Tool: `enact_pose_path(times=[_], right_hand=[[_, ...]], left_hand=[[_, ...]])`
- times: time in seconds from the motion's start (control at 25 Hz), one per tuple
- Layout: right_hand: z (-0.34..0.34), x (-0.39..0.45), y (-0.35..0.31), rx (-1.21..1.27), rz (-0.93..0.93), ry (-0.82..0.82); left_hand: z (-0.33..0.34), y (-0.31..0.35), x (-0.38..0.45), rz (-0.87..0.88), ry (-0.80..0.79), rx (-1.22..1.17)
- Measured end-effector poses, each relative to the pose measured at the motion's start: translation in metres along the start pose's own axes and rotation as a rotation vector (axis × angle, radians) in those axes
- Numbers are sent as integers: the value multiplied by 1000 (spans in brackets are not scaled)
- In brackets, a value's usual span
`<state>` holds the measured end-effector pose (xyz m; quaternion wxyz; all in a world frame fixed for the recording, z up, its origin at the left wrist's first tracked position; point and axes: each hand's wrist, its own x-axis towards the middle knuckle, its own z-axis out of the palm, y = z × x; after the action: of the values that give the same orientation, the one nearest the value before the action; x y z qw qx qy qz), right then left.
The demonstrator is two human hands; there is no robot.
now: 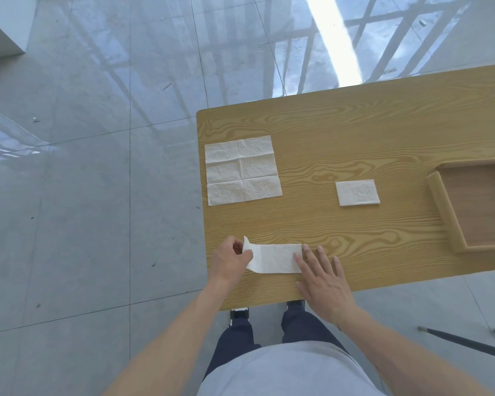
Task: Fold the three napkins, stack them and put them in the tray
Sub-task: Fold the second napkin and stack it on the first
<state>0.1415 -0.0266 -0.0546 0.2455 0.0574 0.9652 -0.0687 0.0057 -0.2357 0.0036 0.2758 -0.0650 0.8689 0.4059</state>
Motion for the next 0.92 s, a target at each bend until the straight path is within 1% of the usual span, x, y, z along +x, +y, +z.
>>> enact_pose_path(times=[0.12,0.24,0.32,0.44,0.64,0.72,0.76,0.8,0.84,0.88,0.92], right_hand=[[-4,-3,0,-8,-30,12],[-8,-6,1,-13,-48,17],[-10,-9,3,0,-34,26],[-10,-12,9,9,-18,22],[-11,-17,16,9,-34,11],[-12,-17,17,14,-31,17],[-14,-18,16,15,-30,30],[-17,-18,15,10,-35,49],[-19,-17,14,3,-47,68],[-21,-15,11,-3,-68,83],[-22,-12,8,-3,-93,95]], left_hand=[[18,13,-6,99,4,84],[43,25,-11,146,15,161],[59,32,-12,149,-4,222],[76,35,-10,104,-69,270],[90,29,-9,78,-210,186],[90,25,-7,80,-246,112],[88,23,-8,97,-237,73],[83,19,-8,145,-187,79],[76,14,-8,231,-101,151],[69,7,-7,343,-8,281],[61,0,-6,455,49,434]])
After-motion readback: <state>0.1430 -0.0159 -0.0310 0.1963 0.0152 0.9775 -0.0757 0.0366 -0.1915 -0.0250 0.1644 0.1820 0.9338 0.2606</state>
